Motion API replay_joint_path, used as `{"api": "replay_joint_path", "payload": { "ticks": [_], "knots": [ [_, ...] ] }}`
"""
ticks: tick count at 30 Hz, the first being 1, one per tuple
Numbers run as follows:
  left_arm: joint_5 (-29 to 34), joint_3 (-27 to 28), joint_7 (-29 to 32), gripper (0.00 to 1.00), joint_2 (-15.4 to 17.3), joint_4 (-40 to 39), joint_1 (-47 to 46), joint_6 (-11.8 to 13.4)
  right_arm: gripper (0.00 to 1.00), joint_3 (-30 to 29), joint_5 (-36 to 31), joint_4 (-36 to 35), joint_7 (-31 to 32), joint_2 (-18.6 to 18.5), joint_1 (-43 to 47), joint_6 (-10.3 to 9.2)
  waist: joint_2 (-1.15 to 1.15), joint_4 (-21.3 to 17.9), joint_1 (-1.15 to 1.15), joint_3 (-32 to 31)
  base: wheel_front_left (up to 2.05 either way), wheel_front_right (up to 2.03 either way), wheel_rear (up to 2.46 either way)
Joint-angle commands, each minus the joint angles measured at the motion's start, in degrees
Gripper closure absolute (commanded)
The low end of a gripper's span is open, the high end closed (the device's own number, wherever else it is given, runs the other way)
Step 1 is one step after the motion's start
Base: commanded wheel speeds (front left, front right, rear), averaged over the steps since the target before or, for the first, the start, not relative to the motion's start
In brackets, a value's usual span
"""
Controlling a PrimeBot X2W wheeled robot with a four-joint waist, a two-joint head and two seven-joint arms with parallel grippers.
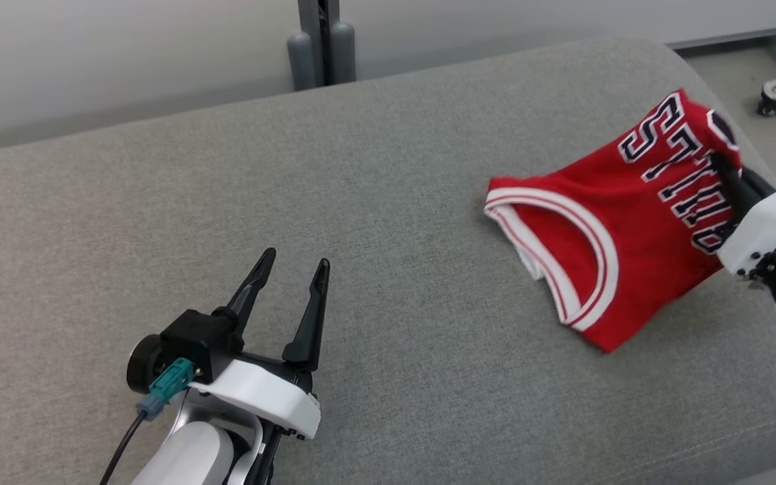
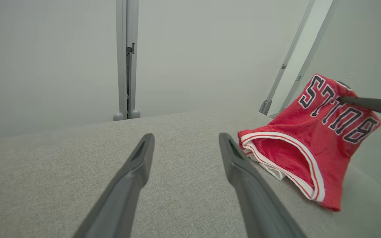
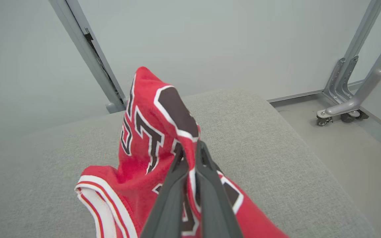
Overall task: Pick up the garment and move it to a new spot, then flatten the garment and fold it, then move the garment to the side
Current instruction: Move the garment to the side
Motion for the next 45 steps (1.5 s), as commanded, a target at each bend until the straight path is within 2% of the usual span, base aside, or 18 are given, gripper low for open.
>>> {"api": "replay_joint_path", "payload": {
  "ticks": [1,4,13,14,15,23,30,37,45],
  "knots": [
    [0.6,-0.1,0.5,0.0,0.7,-0.4,-1.2,0.2,1.0,-0.8,-0.2,1.4,-1.8,-0.3,-2.0,0.01,0.0,-1.8,0.0,3.3,0.0,0.0,0.0],
    [1.3,-0.1,1.3,0.0,1.3,-1.3,-2.1,0.4,1.0,-2.2,-1.0,6.3,-4.4,-0.5,-5.1,0.0,0.0,-2.1,0.0,5.0,0.0,0.0,0.0],
    [1.4,-0.2,2.3,0.0,2.0,-2.1,-2.9,1.0,1.0,-3.9,-3.6,20.5,-5.6,1.1,-10.3,0.0,0.0,-2.7,0.0,6.6,0.0,0.0,0.0],
    [1.3,-0.2,2.3,0.0,2.0,-2.0,-2.9,0.9,0.64,-3.8,-3.8,21.4,-5.9,1.3,-10.7,0.0,0.0,-2.7,0.0,6.5,0.0,0.0,0.0],
    [1.2,-0.3,2.3,0.0,2.0,-2.0,-3.0,0.9,0.0,-3.7,-4.0,21.8,-6.3,1.7,-10.9,0.01,0.0,-2.6,0.0,6.4,0.0,0.0,0.0],
    [0.2,0.3,0.8,0.0,1.4,-1.0,-3.0,0.8,0.0,-2.8,-6.9,23.2,-14.6,1.1,-11.4,0.0,0.0,-1.0,0.0,4.0,0.0,0.0,0.0],
    [-1.3,1.1,-1.2,0.0,0.6,0.4,-1.0,0.9,0.0,-3.7,-7.6,19.2,-16.4,0.1,-7.9,0.0,0.0,1.6,0.0,-0.2,0.0,0.0,0.0],
    [-2.9,4.4,-3.3,0.0,1.6,1.3,1.5,1.5,0.0,-9.4,-10.9,5.0,-16.5,-1.8,2.5,0.01,0.0,5.9,0.0,-6.0,0.0,0.0,0.0],
    [-4.4,9.8,-4.1,0.0,5.6,-0.3,6.8,3.7,0.0,-17.3,-17.6,-13.7,-16.5,2.0,19.2,0.0,0.0,9.0,0.0,-10.4,0.0,0.0,0.0]
  ]
}}
